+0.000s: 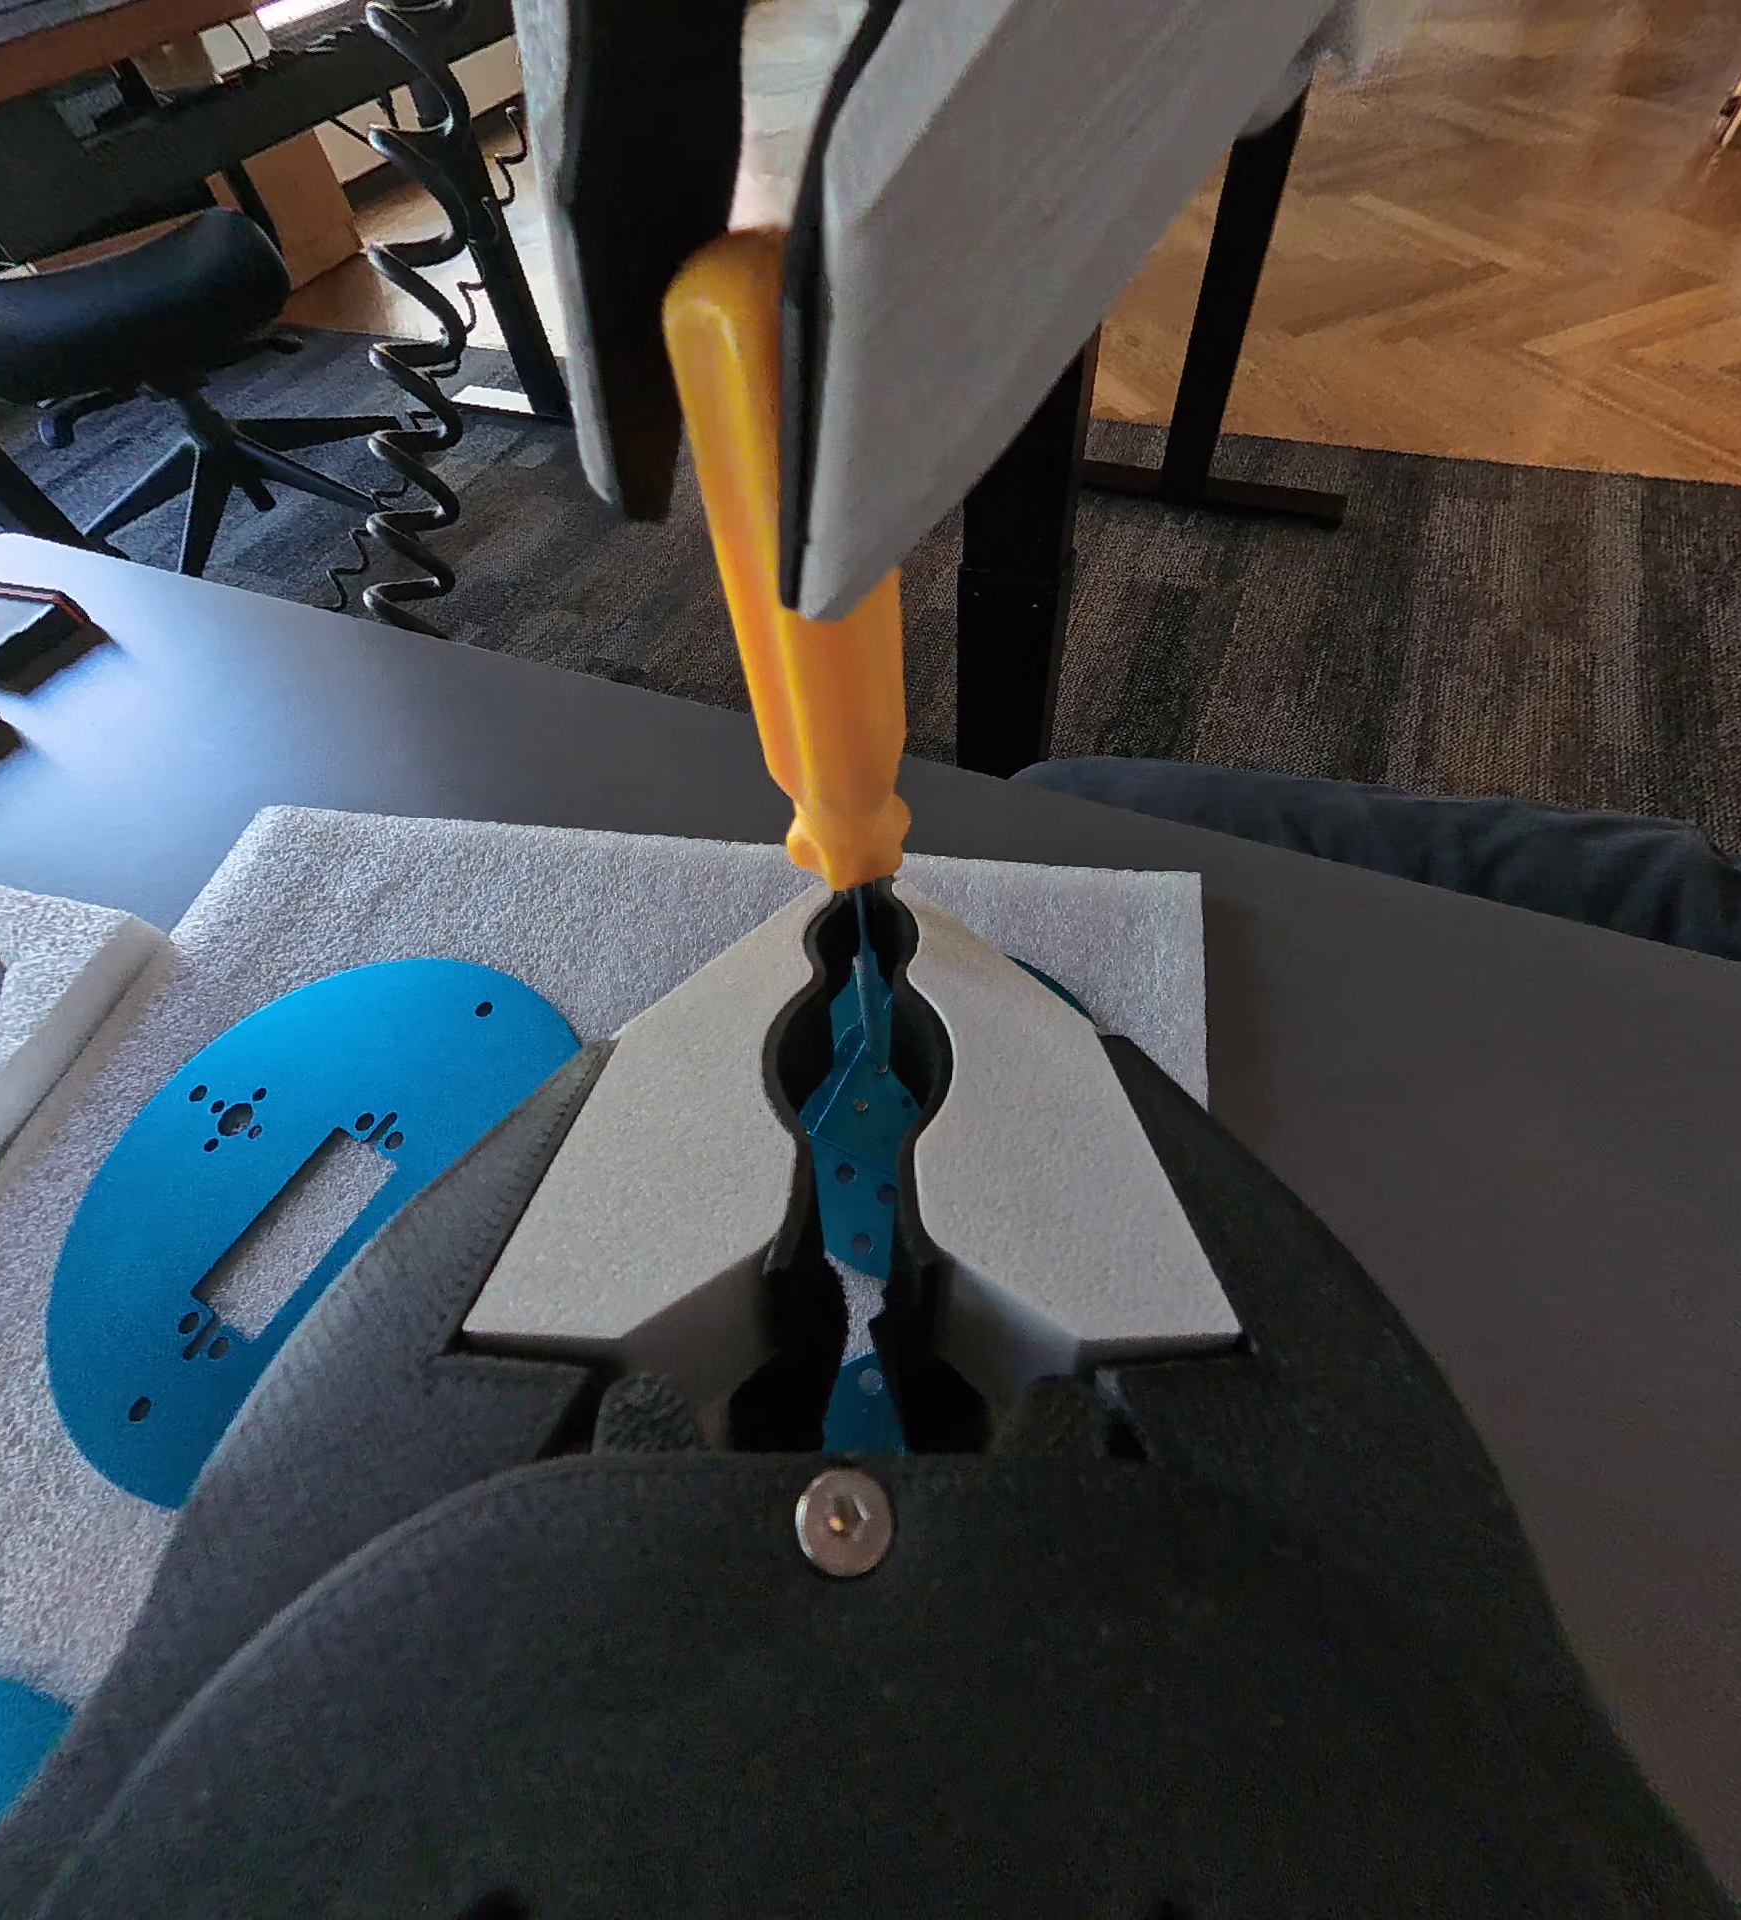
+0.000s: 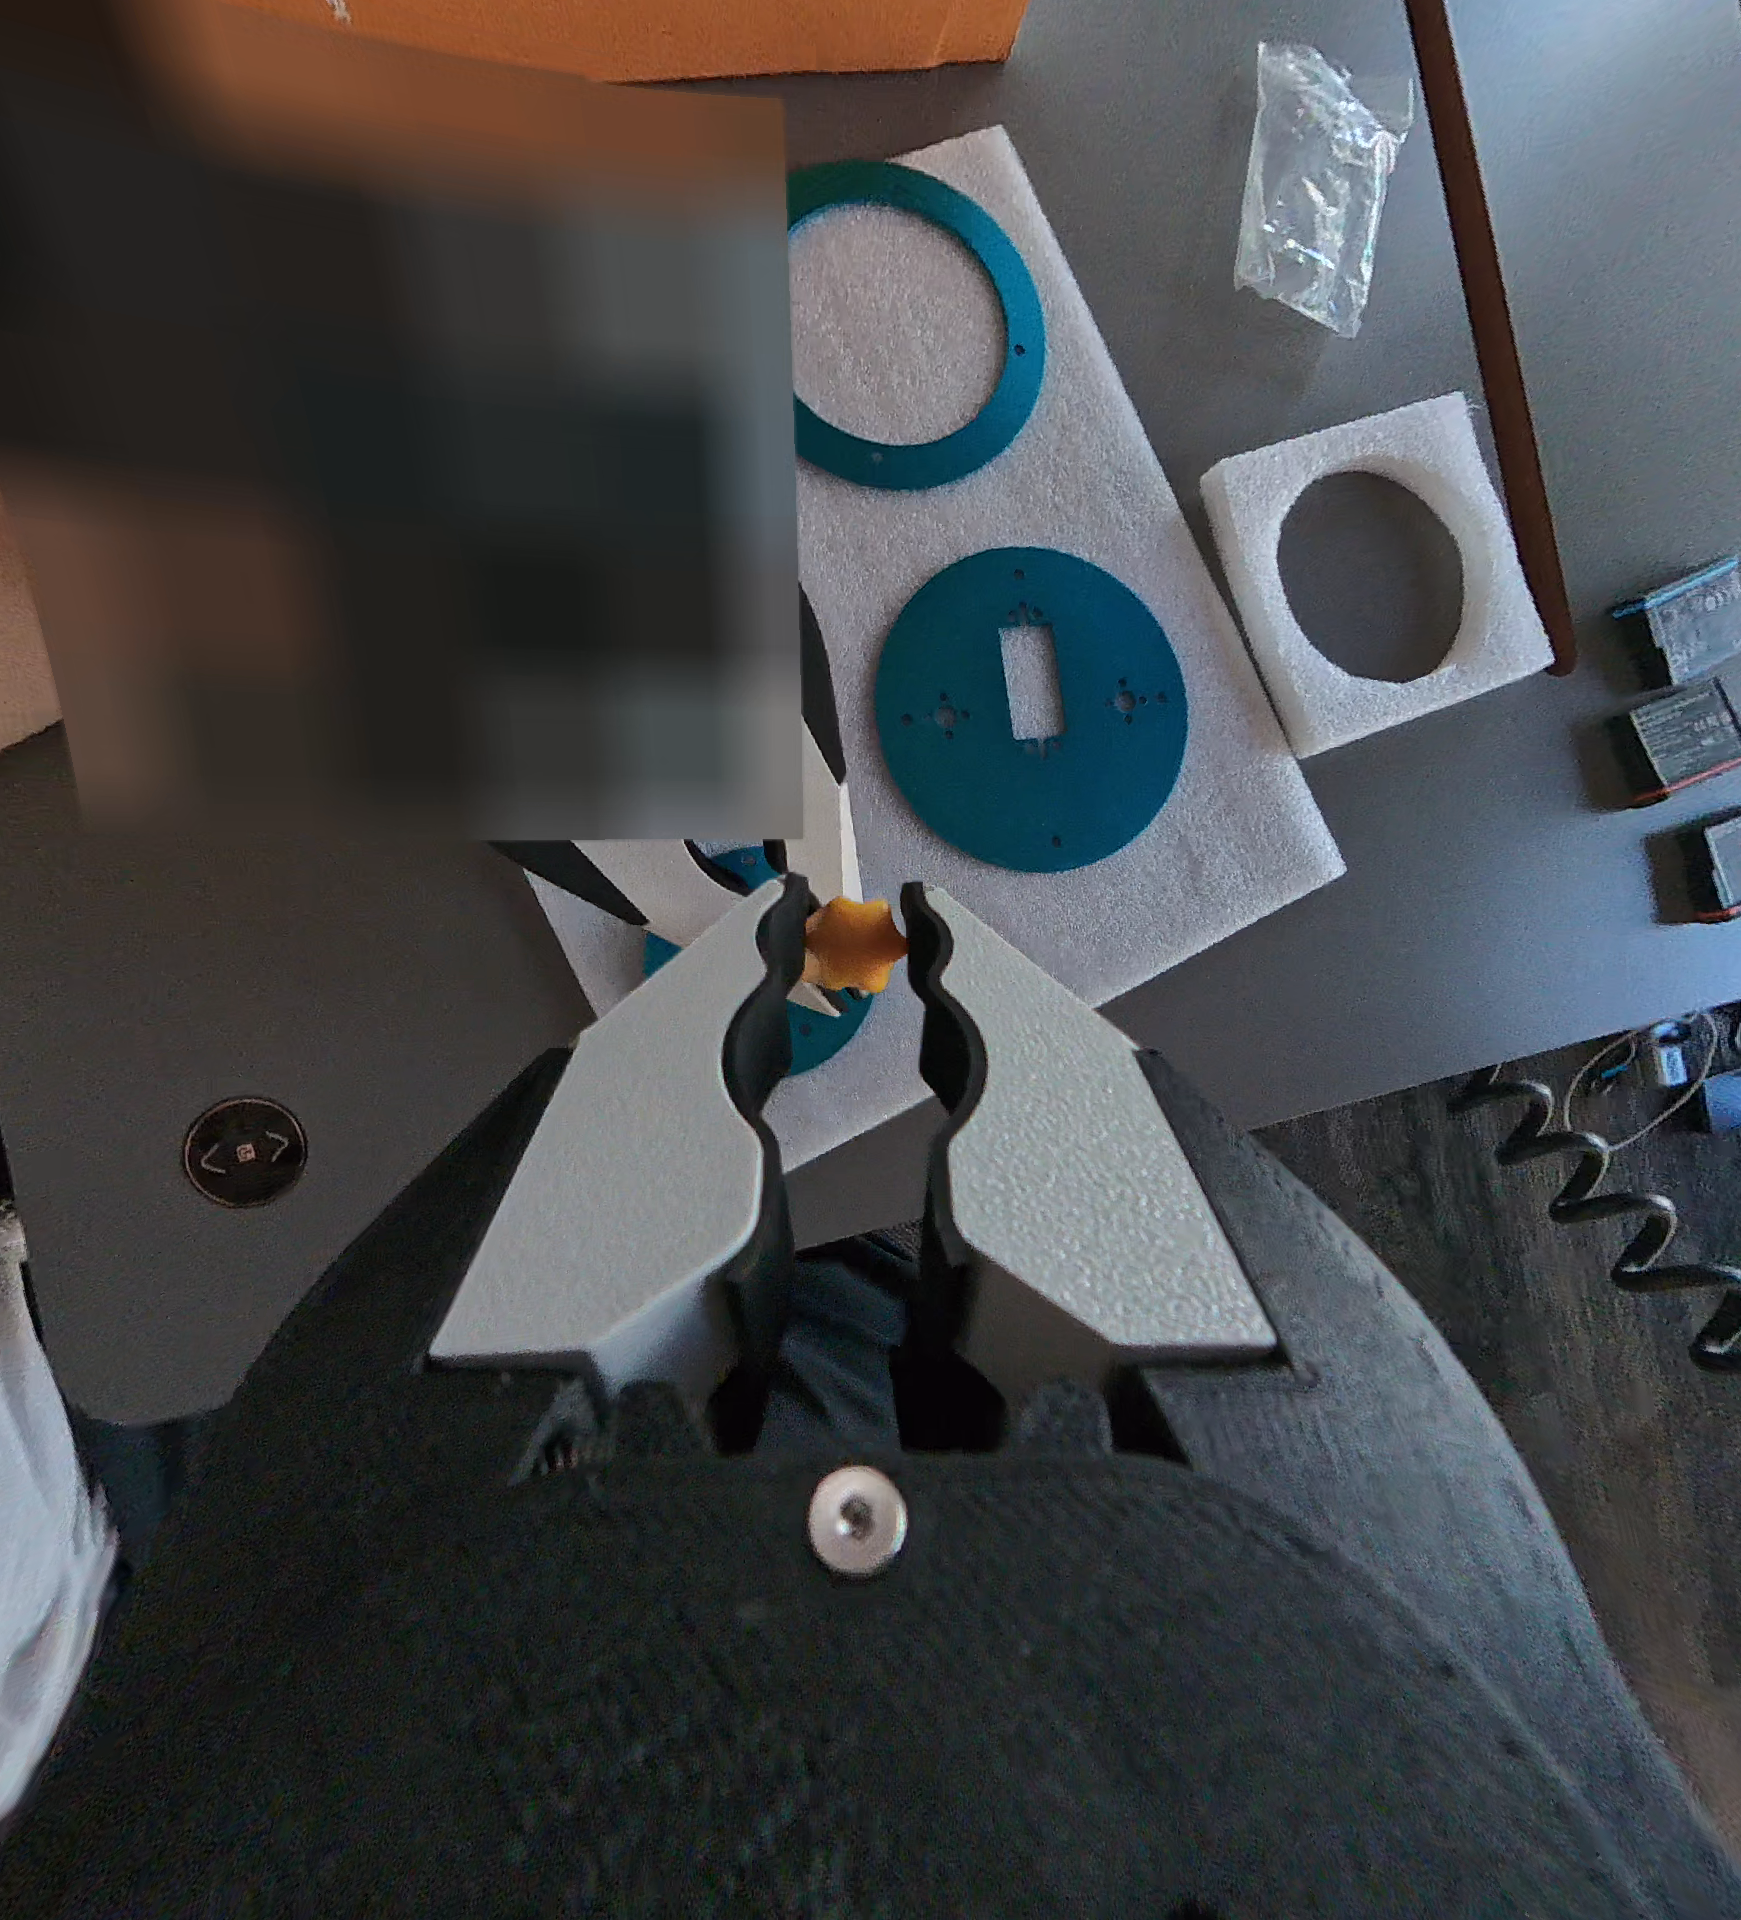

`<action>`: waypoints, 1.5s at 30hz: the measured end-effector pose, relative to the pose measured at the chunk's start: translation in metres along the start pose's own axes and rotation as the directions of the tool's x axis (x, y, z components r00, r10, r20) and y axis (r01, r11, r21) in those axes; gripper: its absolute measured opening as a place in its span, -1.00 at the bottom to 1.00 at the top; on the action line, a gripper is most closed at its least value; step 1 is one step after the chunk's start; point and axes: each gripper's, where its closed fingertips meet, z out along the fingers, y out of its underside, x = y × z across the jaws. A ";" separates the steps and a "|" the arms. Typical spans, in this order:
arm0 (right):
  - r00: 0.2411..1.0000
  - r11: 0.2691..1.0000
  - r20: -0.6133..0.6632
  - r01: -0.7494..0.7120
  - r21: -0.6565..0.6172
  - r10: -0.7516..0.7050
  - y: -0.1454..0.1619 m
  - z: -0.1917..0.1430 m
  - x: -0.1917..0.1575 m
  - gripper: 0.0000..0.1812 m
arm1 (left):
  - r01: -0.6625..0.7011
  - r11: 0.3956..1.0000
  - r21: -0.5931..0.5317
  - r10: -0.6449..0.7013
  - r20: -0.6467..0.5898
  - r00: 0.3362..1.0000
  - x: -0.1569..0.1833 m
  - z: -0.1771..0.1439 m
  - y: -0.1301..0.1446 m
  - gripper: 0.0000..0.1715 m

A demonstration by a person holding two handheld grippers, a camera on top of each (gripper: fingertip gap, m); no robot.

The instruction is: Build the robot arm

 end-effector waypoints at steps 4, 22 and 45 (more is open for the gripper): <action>0.983 0.984 0.071 0.173 -0.030 -0.170 0.001 -0.002 -0.003 -0.68 | 0.001 1.000 0.004 -0.001 -0.008 1.000 0.001 0.000 0.000 -0.98; 0.986 0.978 0.135 0.121 -0.170 -0.099 0.011 -0.004 -0.008 -0.81 | 0.026 0.960 0.278 -0.035 0.029 0.999 -0.001 -0.035 -0.055 -0.73; 0.996 0.957 0.045 -0.059 -0.284 0.075 0.011 -0.002 -0.003 -0.79 | -0.015 0.967 0.256 0.001 0.054 0.999 -0.003 -0.028 -0.054 -0.80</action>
